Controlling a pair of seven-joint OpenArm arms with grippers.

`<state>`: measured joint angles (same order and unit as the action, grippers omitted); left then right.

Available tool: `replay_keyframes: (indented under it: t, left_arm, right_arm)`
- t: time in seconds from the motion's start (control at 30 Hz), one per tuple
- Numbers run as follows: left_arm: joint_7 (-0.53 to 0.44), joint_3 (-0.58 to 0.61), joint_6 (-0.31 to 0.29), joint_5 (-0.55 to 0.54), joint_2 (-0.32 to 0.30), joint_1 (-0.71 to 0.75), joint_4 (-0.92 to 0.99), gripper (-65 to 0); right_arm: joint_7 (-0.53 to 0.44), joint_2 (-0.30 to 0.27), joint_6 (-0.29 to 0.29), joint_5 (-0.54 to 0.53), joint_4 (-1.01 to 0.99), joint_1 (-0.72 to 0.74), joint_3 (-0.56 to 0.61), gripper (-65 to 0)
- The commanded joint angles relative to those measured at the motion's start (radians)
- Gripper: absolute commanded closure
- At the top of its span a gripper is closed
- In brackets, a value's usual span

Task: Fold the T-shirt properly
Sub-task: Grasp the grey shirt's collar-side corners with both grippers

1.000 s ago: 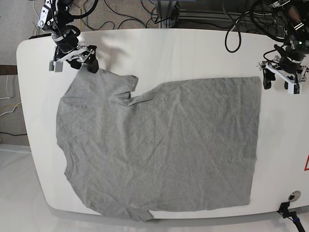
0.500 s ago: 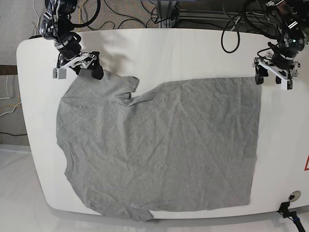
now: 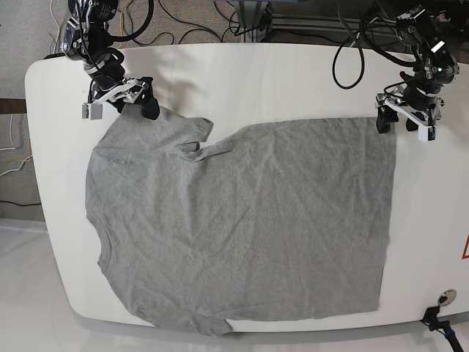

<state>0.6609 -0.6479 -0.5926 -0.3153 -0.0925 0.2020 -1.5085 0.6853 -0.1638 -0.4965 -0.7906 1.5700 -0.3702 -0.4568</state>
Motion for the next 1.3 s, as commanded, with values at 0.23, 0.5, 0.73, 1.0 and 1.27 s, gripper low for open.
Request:
replay_keyframes:
  t: [0.23,0.5,0.73,1.0,1.27]
  left_arm:
    - [-0.005,0.000,-0.008,-0.012,0.049,0.000,0.018,-46.8]
    - [-0.003,0.001,-0.008,-0.118,0.064,0.001,0.078,-46.8]
    - [0.027,0.040,-0.008,-0.138,0.067,0.000,0.078,-46.6]
    - [0.027,0.040,-0.008,-0.138,0.064,-0.008,0.078,-19.6]
    - [0.027,0.041,-0.008,-0.138,0.064,-0.025,0.078,0.0]
  right_arm:
    - [0.044,-0.007,0.019,0.029,0.002,-0.014,0.000,-48.9]
    - [0.044,-0.007,0.019,0.029,0.004,-0.014,0.000,-48.9]
    - [0.044,-0.007,0.019,0.029,0.004,-0.014,0.000,-48.9]
    - [0.043,-0.007,0.019,0.029,0.000,-0.010,-0.003,-27.3]
    - [0.043,-0.007,0.019,0.029,0.000,-0.006,-0.003,-3.1]
